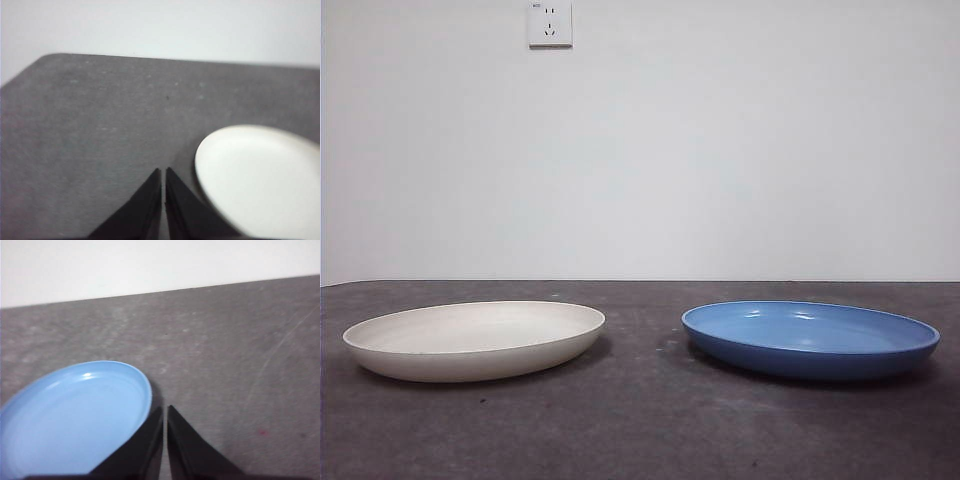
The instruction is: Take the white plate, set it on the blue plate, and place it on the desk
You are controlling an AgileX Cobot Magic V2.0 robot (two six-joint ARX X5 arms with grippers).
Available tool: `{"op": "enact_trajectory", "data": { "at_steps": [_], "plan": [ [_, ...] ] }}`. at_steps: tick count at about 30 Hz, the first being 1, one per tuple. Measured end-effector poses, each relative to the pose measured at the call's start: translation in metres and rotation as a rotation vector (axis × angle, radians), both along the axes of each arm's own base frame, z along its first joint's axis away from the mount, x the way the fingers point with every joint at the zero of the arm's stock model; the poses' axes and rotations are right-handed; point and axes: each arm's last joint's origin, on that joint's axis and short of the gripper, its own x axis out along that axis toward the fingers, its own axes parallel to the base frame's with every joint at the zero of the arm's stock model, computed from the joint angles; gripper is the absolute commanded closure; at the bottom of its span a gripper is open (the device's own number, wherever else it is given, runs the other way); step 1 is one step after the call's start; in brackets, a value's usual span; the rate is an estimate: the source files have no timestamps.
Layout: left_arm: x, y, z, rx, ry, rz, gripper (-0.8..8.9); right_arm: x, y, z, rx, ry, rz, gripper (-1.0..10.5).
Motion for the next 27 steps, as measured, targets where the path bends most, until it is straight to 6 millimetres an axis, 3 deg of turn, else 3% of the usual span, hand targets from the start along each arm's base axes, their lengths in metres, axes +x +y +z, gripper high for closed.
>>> {"op": "enact_trajectory", "data": {
  "at_steps": [6, 14, 17, 21, 27],
  "plan": [
    [0.000, 0.000, 0.000, -0.243, 0.024, 0.030, 7.99, 0.000, 0.000, 0.000, 0.066, 0.011, -0.006, 9.4],
    [-0.001, 0.000, 0.000, -0.389, 0.065, 0.052, 7.99, -0.001, 0.001, 0.006, 0.148, 0.022, 0.009, 9.4],
    [-0.004, -0.001, 0.009, -0.407, 0.087, 0.033, 7.98, -0.005, 0.001, 0.024, 0.152, -0.033, 0.009, 9.4],
    [-0.008, -0.001, 0.037, -0.402, 0.053, 0.024, 7.98, -0.012, 0.001, 0.054, 0.154, -0.114, 0.015, 9.4],
    [-0.011, -0.002, 0.073, -0.347, 0.116, 0.001, 7.98, -0.017, 0.001, 0.086, 0.144, -0.077, 0.013, 9.4]
  ]
}}
